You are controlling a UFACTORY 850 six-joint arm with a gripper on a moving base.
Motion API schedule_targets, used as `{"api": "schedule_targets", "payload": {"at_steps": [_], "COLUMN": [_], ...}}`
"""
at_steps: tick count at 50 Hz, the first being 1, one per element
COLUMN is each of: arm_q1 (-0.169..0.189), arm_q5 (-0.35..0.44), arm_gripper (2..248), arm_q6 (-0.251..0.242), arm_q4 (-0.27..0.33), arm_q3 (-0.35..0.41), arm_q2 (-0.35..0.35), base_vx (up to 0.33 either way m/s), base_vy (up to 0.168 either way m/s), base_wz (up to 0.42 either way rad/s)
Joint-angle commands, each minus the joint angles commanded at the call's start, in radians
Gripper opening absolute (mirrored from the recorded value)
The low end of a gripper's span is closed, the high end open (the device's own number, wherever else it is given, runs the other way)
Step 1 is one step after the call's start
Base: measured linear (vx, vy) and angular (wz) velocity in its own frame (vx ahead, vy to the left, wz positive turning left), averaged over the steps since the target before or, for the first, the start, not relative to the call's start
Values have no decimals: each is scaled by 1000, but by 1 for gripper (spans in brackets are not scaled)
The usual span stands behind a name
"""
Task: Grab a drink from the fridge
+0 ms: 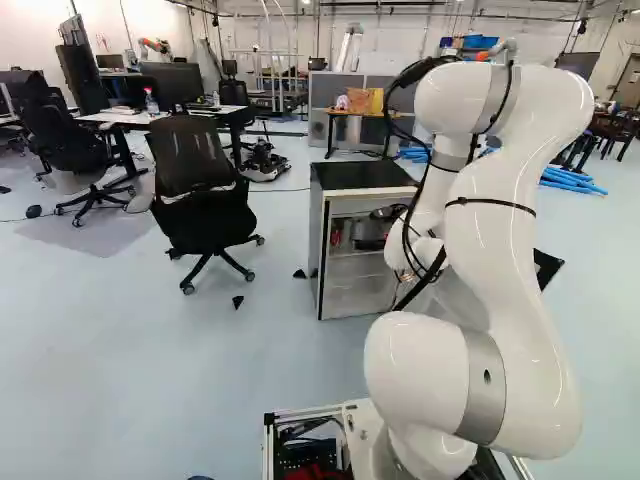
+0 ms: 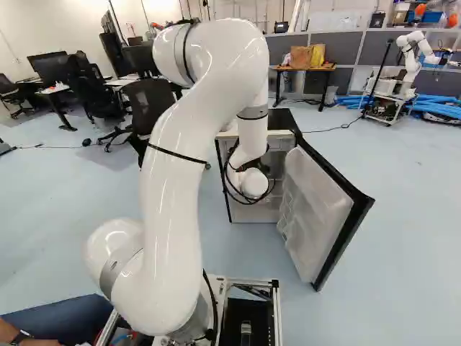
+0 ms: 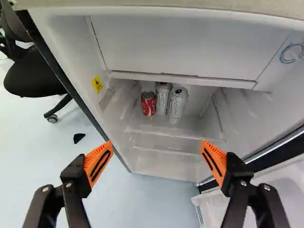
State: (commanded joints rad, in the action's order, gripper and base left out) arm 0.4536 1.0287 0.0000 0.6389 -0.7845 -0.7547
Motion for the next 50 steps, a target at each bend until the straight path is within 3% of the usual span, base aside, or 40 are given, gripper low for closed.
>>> {"api": "schedule_targets", "payload": {"at_steps": [22, 50], "arm_q1": [-23, -38], "arm_q5": [0, 0], "arm_gripper": [247, 247], "arm_q6": [0, 0], "arm_q4": [13, 13], "arm_q3": [-141, -241], "arm_q2": [-131, -248], "base_vx": [0, 0], "base_vy": [0, 0], "base_wz": [0, 0]}}
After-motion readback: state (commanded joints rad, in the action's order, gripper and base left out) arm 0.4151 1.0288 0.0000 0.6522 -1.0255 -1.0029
